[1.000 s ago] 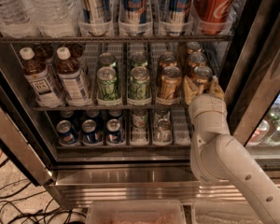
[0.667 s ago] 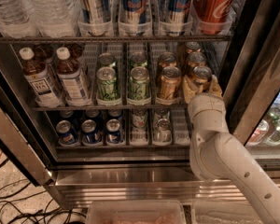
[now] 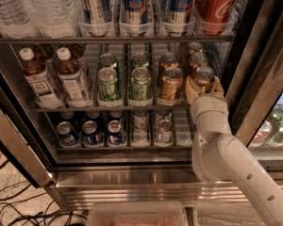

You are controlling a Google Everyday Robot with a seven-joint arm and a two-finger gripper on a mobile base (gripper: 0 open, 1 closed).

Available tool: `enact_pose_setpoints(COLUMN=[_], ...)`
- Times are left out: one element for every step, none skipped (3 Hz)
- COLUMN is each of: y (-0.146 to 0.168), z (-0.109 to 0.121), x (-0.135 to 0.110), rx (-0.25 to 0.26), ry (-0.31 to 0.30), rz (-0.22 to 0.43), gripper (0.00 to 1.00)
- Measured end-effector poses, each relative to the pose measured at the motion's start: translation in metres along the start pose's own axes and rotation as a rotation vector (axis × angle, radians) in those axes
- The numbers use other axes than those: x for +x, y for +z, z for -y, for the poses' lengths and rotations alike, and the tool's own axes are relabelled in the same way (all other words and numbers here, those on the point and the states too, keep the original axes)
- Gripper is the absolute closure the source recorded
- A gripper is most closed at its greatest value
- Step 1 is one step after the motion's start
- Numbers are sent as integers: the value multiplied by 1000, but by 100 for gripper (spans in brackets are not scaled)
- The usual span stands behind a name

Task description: Pick orange can from middle shelf of fridge

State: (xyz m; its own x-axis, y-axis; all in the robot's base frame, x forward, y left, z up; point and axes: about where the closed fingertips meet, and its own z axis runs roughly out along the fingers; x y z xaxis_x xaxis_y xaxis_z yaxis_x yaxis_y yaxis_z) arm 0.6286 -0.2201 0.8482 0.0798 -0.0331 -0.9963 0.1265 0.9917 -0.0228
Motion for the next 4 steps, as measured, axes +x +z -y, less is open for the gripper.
enact_pose_setpoints(y=[-7,-10,-26,-48], z=[-3,-4,-7,-12], x=[-7,-12,-37,-59], rx=[-4,-10,-40,-77], ry=[-14,-28,-88,-146], rz=[19,27,79,137], gripper=[100,100,100,100])
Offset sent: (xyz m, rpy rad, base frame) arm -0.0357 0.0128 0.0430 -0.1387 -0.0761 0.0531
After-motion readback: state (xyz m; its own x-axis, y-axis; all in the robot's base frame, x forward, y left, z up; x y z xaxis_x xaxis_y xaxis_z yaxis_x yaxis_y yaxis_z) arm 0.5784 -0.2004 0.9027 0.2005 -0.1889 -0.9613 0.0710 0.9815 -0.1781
